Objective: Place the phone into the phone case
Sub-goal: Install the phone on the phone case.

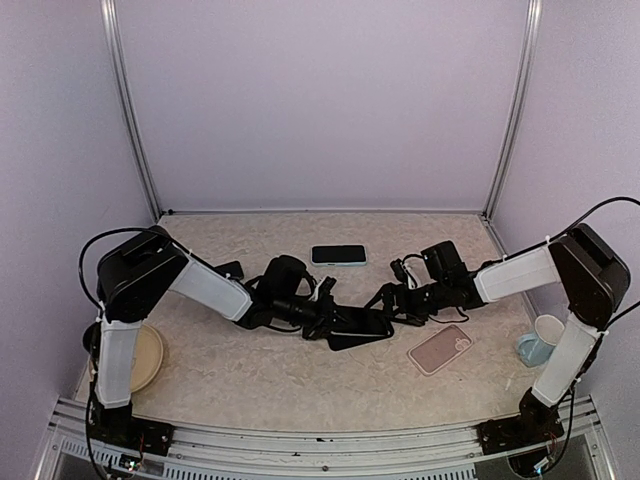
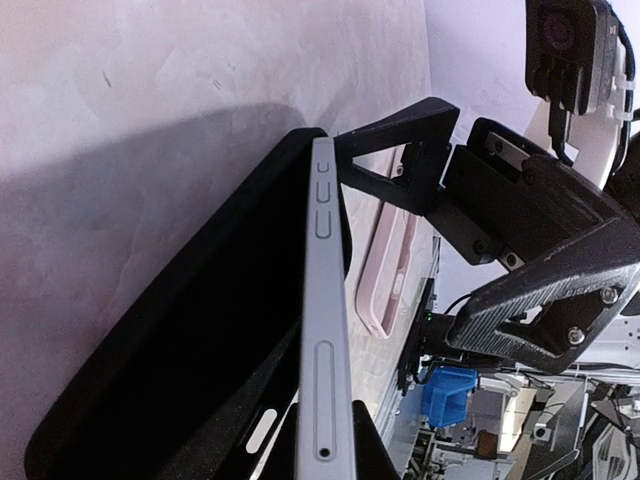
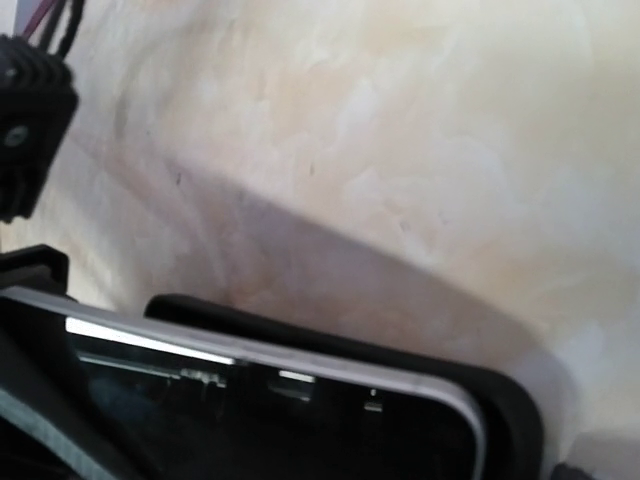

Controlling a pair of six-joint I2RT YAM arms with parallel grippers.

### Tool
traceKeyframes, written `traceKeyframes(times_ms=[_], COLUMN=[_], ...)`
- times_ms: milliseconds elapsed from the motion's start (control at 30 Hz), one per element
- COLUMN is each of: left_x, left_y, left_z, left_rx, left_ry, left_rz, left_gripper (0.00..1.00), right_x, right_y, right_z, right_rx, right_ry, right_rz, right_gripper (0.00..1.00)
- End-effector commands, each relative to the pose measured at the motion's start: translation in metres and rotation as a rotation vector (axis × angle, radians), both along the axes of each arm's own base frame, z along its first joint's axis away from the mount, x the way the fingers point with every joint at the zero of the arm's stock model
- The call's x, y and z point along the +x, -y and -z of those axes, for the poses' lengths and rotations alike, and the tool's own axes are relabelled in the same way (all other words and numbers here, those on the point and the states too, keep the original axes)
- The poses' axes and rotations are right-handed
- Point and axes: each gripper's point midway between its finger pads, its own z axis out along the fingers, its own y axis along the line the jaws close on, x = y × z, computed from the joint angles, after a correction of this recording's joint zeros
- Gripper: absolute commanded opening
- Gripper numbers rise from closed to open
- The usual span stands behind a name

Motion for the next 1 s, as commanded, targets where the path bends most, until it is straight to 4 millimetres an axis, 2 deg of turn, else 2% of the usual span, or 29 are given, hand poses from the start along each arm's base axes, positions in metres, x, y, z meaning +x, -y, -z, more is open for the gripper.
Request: traceKeyframes(times_ms=[0,200,400,700,967], left_x=[0.001,0.007,0.016,0.015,0.007], left_y=[0.009,0.002,-0.008,-0.008,-0.007], left_z=[-0.011,-0.004,-0.009,-0.015,-0.004], left_rx=[-0.079,-0.068,-0.048,-0.052,-0.038], left_ry=[-0.028,-0.074,-0.070,-0.094,-0.153], left_rz=[0.004,-0.075,-0.136,-0.162,-0.190], left_gripper=[0.00,0.00,0.00,0.00,0.00], right_x=[-0.009,-0.011,-0.013,-0.015,-0.021], right_y=[-0.001,-0.002,-0.002,-0.003,-0.007], right_z=[0.004,0.006,0.008,0.009,0.010], right_rx=[-0.005,-0.005,-0.017,-0.028,-0.037], right_ry=[-0.006,-0.014,-0.014,-0.013,-0.017], right_rz=[-0.019,-0.018,-0.016,-0.012,-0.021], right_gripper=[1.00,1.00,1.00,1.00,1.00])
